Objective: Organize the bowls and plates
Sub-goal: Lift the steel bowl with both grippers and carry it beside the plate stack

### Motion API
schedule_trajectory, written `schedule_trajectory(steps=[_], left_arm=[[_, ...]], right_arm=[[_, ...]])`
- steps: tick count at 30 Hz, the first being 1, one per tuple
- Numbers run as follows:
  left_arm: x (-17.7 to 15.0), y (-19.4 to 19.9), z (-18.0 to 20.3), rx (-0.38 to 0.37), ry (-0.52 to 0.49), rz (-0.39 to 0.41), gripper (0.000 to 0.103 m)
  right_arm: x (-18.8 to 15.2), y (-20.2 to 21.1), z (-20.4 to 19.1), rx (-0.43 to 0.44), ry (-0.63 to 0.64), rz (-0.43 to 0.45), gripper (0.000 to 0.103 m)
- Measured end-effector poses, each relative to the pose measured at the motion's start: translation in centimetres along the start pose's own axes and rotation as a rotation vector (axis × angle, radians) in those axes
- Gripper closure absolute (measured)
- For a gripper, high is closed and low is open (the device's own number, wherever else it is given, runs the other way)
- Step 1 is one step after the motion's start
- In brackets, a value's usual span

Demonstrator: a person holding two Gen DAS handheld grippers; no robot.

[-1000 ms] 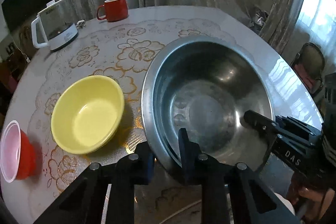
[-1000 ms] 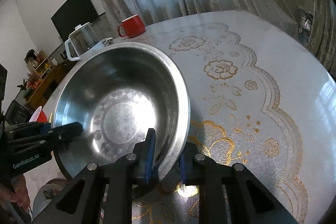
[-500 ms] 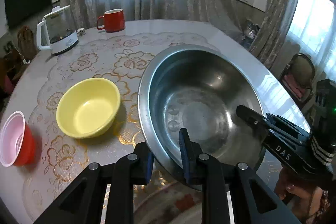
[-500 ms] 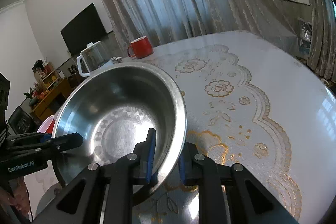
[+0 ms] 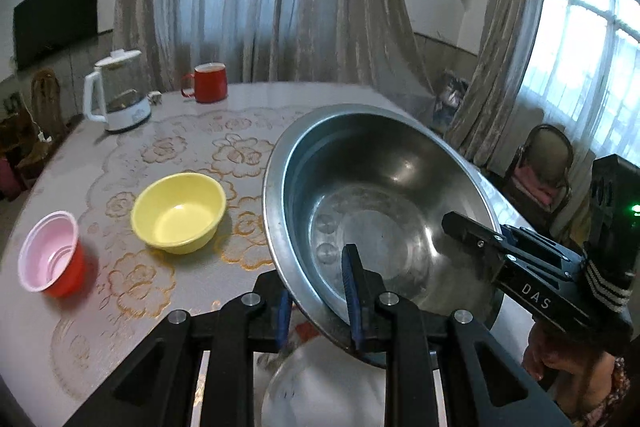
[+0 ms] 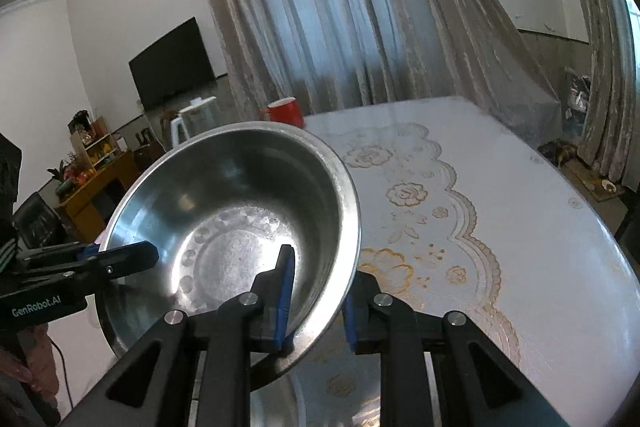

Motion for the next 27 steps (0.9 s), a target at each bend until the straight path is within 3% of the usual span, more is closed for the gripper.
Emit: schedule_trajectory(steps=[5, 14, 27], left_arm=[[-1.5, 3.7, -0.7, 0.014, 0.013, 0.053, 0.077], [-5.9, 9.7, -4.6, 0.039, 0.125, 0.104, 0.077], [-12.3, 15.6, -10.7, 0.189, 0.228, 0.143, 0.077]], right_arm=[[-0.5, 2.4, -2.3, 0.040, -0.002, -0.002, 0.083], [-2.7, 5.2, -7.9, 0.158, 0.010, -0.046, 0.083], [-6.2, 5.2, -18.2, 0.250, 0.115, -0.149, 0.083]])
Point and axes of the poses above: each gripper's, at about its wrist camera, not at the fingertips, and y roughly against the way its jaws point, z to its right, x to its top, the point moved 3 cm from there along -y, roughly the way its jaws point, and after that the axes turned 12 degrees about -x, right-handed, at the moved point
